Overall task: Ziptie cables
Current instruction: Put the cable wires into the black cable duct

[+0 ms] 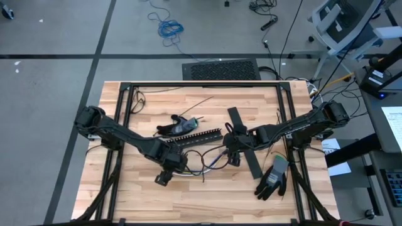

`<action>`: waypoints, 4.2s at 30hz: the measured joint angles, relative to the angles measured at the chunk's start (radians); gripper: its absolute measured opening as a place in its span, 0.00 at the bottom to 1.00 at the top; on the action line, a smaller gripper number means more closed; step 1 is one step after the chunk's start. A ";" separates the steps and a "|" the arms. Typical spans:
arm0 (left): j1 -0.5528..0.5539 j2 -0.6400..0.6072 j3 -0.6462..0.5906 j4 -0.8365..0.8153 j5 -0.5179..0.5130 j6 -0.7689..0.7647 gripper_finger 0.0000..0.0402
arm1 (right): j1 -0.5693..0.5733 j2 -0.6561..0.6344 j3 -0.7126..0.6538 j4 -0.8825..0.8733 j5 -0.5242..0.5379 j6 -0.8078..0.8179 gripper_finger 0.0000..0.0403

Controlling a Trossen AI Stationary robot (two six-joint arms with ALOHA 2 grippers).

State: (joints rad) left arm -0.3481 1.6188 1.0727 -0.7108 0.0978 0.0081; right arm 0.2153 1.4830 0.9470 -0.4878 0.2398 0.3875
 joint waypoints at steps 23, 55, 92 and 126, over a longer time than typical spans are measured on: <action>0.046 -0.003 -0.290 0.247 -0.019 0.034 0.62 | 0.000 0.000 0.000 0.046 -0.001 0.003 0.63; 0.043 0.032 -0.241 0.197 0.002 -0.178 0.04 | -0.065 0.260 -0.035 0.179 -0.186 -0.213 0.63; 0.064 -0.482 -0.162 -0.254 -0.226 -0.812 0.04 | -0.217 0.027 0.027 0.088 -0.204 -0.074 0.00; 0.067 0.020 -0.145 0.271 0.031 -0.444 0.49 | 0.049 0.071 -0.066 -0.011 -0.264 0.215 0.00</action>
State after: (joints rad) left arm -0.2807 1.6390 0.9277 -0.4397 0.1289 -0.4359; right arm 0.2642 1.5544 0.8810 -0.4989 -0.0239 0.6024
